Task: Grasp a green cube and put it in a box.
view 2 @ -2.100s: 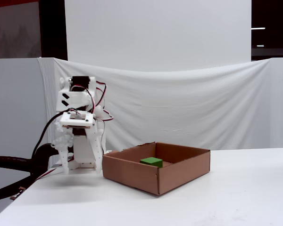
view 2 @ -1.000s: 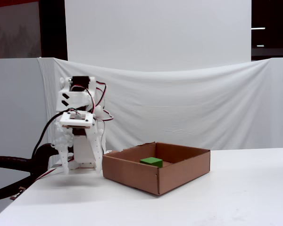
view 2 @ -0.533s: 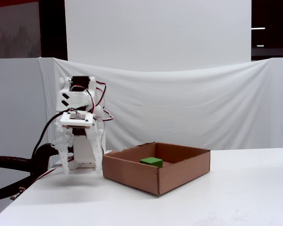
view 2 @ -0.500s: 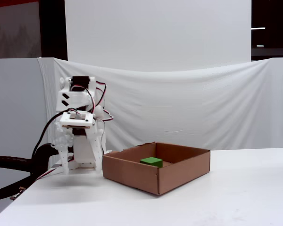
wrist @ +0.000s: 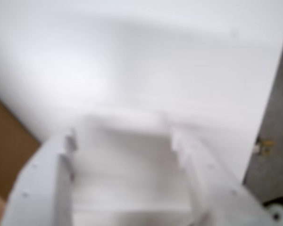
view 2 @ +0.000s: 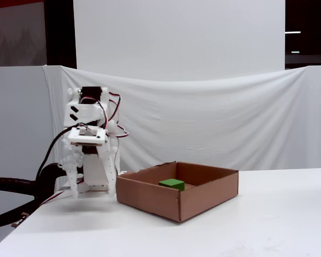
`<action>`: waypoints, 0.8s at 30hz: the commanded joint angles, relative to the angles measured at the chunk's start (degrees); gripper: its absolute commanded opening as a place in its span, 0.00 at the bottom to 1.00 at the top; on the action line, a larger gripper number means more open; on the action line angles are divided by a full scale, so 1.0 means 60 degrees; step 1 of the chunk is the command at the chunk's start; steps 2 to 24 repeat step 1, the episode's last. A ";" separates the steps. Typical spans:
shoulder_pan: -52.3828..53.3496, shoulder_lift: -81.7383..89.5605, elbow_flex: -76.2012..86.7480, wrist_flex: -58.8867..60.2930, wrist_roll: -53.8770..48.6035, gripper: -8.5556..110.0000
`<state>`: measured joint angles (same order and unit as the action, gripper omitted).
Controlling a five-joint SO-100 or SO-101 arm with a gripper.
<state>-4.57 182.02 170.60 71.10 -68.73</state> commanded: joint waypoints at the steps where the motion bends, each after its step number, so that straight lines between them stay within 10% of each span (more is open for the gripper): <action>1: -0.0088 0.0059 -0.0044 0.0103 0.0059 0.31; 24: -0.0088 0.0059 -0.0044 0.0103 0.0059 0.31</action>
